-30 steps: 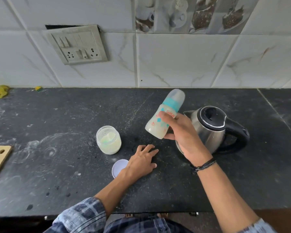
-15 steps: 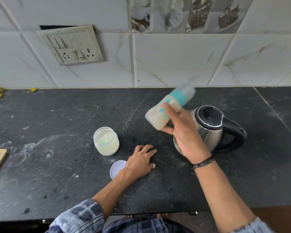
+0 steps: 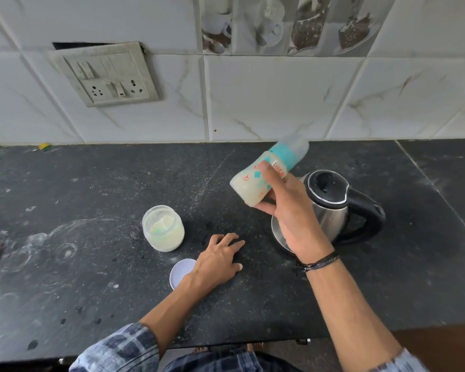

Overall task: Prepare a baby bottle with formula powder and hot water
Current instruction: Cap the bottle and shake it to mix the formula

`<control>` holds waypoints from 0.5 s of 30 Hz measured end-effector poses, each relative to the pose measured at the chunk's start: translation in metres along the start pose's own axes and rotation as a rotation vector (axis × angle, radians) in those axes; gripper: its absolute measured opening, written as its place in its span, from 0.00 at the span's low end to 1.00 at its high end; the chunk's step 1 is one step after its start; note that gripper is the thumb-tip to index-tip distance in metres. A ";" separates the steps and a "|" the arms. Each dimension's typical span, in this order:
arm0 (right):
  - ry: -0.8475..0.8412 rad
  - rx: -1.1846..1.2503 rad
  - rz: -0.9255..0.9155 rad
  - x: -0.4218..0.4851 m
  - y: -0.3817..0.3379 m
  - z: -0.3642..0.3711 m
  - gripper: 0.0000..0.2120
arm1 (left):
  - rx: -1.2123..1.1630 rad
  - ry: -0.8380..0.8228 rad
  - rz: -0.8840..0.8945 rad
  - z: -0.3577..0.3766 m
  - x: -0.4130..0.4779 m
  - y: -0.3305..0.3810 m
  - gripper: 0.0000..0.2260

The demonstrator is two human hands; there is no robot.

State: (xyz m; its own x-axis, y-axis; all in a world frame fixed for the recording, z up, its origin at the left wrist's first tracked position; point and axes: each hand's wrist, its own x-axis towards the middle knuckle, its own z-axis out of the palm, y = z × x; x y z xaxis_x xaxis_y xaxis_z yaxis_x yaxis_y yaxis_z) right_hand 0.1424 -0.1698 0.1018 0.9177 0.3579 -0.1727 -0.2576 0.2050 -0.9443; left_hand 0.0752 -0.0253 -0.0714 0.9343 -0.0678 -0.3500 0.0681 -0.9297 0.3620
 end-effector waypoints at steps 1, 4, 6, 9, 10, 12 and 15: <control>-0.016 -0.041 0.024 0.000 -0.001 0.001 0.20 | -0.004 -0.005 -0.003 0.000 -0.001 0.001 0.30; -0.097 -0.262 0.045 0.000 0.004 0.001 0.11 | -0.008 -0.010 -0.003 -0.001 -0.002 -0.001 0.30; -0.047 -0.182 -0.023 -0.001 0.003 0.003 0.10 | -0.009 0.000 0.002 -0.001 -0.002 -0.001 0.30; 0.044 -0.011 -0.050 0.001 0.000 0.004 0.12 | -0.023 0.006 -0.007 -0.001 -0.002 0.002 0.30; 0.021 -0.074 -0.016 0.001 0.000 0.004 0.14 | -0.022 0.001 -0.009 0.000 -0.003 0.002 0.30; -0.067 -0.235 0.057 0.001 0.007 0.000 0.15 | -0.015 -0.004 -0.010 0.000 -0.003 0.000 0.30; 0.002 -0.110 0.036 -0.001 0.010 -0.004 0.15 | -0.009 0.006 0.000 -0.001 -0.001 -0.001 0.30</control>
State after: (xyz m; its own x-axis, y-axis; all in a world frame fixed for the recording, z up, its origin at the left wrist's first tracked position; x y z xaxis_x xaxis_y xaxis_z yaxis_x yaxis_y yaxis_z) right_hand 0.1399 -0.1713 0.0912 0.9091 0.3614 -0.2073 -0.2556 0.0906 -0.9625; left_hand 0.0742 -0.0242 -0.0703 0.9363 -0.0660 -0.3449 0.0709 -0.9265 0.3697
